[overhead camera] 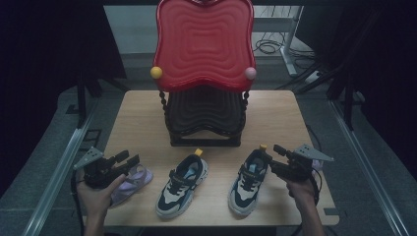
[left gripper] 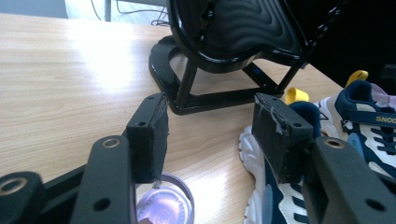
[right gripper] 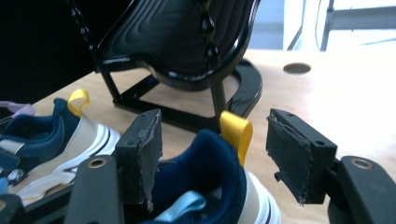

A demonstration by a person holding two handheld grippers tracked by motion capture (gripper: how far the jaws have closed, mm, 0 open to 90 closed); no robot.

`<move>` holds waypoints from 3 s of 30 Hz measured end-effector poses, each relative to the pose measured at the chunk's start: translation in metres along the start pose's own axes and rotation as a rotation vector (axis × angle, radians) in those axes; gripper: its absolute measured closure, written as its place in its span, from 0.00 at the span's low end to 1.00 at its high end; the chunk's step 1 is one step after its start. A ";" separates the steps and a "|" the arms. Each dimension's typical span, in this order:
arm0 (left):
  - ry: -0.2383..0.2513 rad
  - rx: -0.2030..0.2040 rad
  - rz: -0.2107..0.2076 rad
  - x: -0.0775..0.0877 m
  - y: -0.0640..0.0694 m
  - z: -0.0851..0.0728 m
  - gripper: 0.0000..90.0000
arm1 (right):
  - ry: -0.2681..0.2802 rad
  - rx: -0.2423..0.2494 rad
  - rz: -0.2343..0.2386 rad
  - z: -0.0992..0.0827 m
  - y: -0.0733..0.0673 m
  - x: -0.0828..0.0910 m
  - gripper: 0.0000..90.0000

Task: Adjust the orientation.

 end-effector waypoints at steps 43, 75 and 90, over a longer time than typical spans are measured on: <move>-0.170 -0.002 0.133 0.058 -0.044 -0.057 1.00 | -0.104 0.019 -0.063 -0.003 -0.012 -0.001 0.36; -0.379 -0.038 0.103 0.039 -0.033 -0.124 1.00 | -0.056 -0.081 -0.075 -0.015 -0.005 0.025 0.35; -0.431 -0.061 0.137 0.033 -0.036 -0.141 1.00 | -0.067 -0.081 -0.096 -0.019 -0.001 0.025 0.35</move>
Point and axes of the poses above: each handheld gripper's, and its own axes: x roughly backward along the jaws, z roughly out of its top, y roughly to its right, the point moved 10 cm from there along -x, roughly forward along the jaws, and after that the axes turned 15 degrees about z, right-handed, at the moved point
